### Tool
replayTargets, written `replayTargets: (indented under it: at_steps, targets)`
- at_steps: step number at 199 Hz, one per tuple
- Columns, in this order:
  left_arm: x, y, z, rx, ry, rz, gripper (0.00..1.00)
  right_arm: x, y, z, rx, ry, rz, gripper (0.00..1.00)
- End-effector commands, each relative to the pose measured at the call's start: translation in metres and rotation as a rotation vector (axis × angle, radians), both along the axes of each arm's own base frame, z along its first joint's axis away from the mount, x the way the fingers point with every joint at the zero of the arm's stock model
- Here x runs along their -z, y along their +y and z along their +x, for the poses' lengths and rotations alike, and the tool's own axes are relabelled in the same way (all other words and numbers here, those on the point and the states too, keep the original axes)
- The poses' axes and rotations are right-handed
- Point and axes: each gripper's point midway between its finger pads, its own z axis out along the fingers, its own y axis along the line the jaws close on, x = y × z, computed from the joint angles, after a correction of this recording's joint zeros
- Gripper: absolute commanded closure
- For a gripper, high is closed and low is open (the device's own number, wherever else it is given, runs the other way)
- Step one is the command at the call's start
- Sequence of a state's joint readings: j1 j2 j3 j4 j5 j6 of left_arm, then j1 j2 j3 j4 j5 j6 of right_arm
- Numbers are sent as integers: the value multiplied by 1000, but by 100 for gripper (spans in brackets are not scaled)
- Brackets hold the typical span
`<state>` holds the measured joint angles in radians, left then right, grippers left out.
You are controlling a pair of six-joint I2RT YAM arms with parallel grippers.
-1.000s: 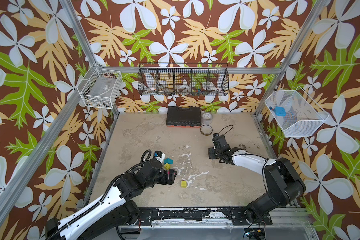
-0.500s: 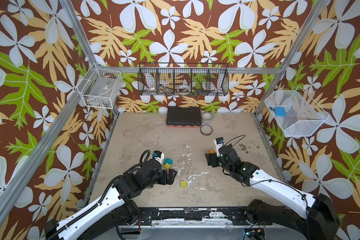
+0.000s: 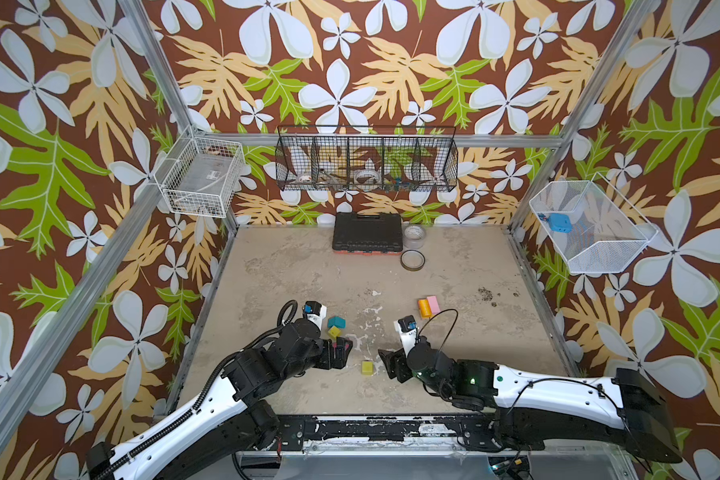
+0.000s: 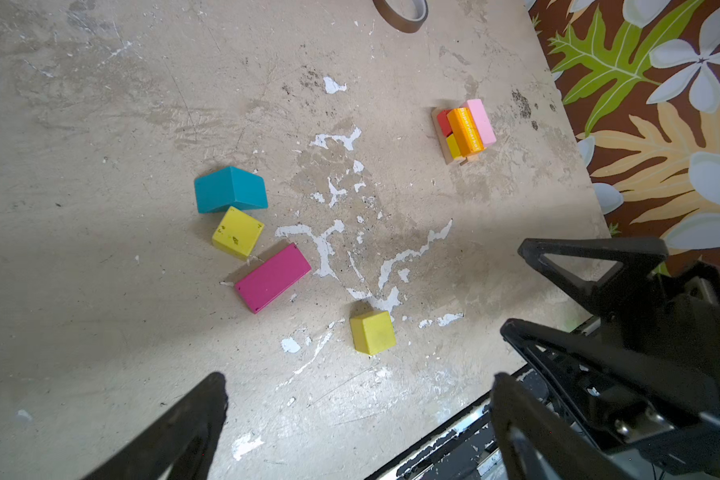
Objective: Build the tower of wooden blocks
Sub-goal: 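Raise the right gripper and move it toward the yellow cube, then lower the right gripper over the yellow cube and close on it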
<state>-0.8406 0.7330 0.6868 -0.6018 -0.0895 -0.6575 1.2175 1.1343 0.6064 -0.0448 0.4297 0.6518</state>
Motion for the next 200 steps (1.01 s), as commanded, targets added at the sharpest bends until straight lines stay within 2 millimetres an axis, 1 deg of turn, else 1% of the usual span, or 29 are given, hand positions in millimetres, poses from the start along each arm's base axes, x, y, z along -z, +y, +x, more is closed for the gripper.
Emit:
replayTargets:
  at_steps: [1, 38, 57, 79, 93, 111, 124, 143, 157, 173, 200]
  targets:
    - [2, -1, 5, -18, -1, 7, 0, 5, -4, 9, 75, -18, -14, 23]
    - [11, -5, 10, -1, 46, 9, 0, 29, -3, 7, 84, 15, -39, 23]
    - [15, 0, 17, -29, 56, 13, 0, 38, -6, 6, 100, 36, -47, 23]
    - [21, 6, 22, -62, 68, 33, 0, 47, -8, 1, 97, 58, -31, 23]
    - [23, 9, 23, -77, 72, 47, 0, 46, -5, -3, 75, 68, -10, 23]
    - [23, 11, 24, -89, 66, 51, 0, 40, -9, -6, 80, 63, 5, 22]
    - [19, 13, 24, -96, 55, 43, 0, 33, -12, -9, 83, 58, 28, 21]
    - [12, 16, 25, -109, 30, 30, 0, 16, -15, -17, 74, 31, 76, 20]
    - [8, 17, 24, -112, 19, 21, 0, 9, -20, -23, 79, 13, 95, 20]
    - [5, 18, 24, -115, 10, 14, 0, 11, -26, -27, 83, 18, 118, 19]
    - [1, 21, 24, -127, -8, 5, 0, 18, -22, -31, 56, 36, 142, 19]
